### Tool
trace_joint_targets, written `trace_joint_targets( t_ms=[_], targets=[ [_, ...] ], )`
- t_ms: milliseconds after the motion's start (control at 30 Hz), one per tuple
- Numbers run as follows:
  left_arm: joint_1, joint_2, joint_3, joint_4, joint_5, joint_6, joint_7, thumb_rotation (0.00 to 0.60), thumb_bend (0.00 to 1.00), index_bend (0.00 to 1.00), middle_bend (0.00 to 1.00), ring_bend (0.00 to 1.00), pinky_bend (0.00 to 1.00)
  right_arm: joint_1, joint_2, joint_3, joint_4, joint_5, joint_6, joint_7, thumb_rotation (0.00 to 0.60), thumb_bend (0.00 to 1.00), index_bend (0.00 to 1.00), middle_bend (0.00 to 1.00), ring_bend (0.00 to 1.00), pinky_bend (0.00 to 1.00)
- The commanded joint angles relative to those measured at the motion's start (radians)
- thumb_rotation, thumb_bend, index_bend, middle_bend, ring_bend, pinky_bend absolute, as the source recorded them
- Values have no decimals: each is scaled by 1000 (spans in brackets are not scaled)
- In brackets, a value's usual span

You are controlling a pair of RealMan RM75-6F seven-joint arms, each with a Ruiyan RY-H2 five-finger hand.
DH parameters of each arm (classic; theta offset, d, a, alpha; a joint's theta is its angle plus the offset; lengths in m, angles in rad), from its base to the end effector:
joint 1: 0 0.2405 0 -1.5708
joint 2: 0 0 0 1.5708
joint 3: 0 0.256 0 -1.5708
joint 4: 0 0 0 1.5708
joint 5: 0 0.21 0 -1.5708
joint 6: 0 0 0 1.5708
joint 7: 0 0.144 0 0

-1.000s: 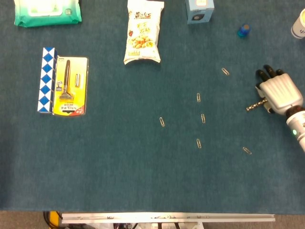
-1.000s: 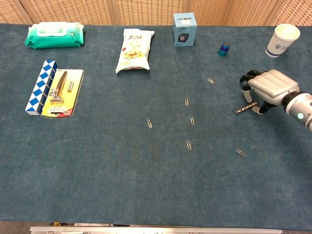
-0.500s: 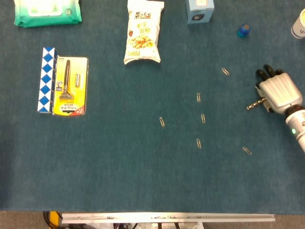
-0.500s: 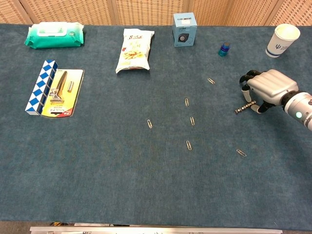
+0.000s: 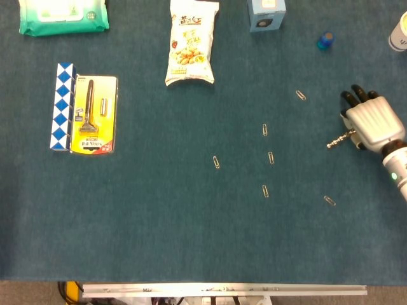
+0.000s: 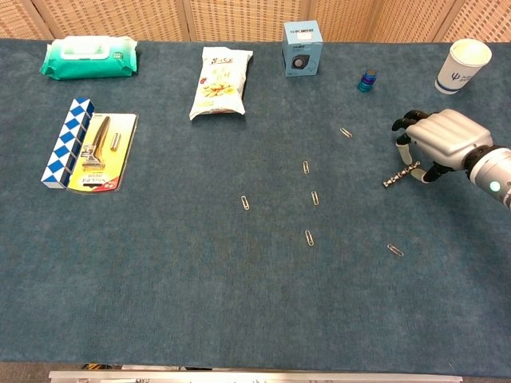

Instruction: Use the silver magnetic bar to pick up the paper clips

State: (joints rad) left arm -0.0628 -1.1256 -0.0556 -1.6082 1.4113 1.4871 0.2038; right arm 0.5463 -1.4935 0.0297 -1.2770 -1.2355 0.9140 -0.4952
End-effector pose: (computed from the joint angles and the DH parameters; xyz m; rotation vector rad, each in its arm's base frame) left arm -0.3262 0.1746 0.1634 -1.3584 -0.8012 -0.6962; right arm -0.2799 -0.3057 -0.0005 1.9451 -0.7016 0.4323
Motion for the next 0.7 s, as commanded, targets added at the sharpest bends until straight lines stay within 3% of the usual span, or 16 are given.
trace_joint_targets(
  t_ms=[33, 700],
  targets=[
    [0, 0, 0, 1, 0, 1, 0, 600, 179, 498, 522, 570, 726, -4, 22, -2, -34, -11, 19, -8, 600, 300, 581, 174, 89, 270],
    [4, 3, -2, -2, 2, 9, -5, 600, 179, 498, 522, 570, 726, -16, 109, -22, -218, -61, 90, -79, 600, 301, 581, 174, 89, 270]
  ],
)
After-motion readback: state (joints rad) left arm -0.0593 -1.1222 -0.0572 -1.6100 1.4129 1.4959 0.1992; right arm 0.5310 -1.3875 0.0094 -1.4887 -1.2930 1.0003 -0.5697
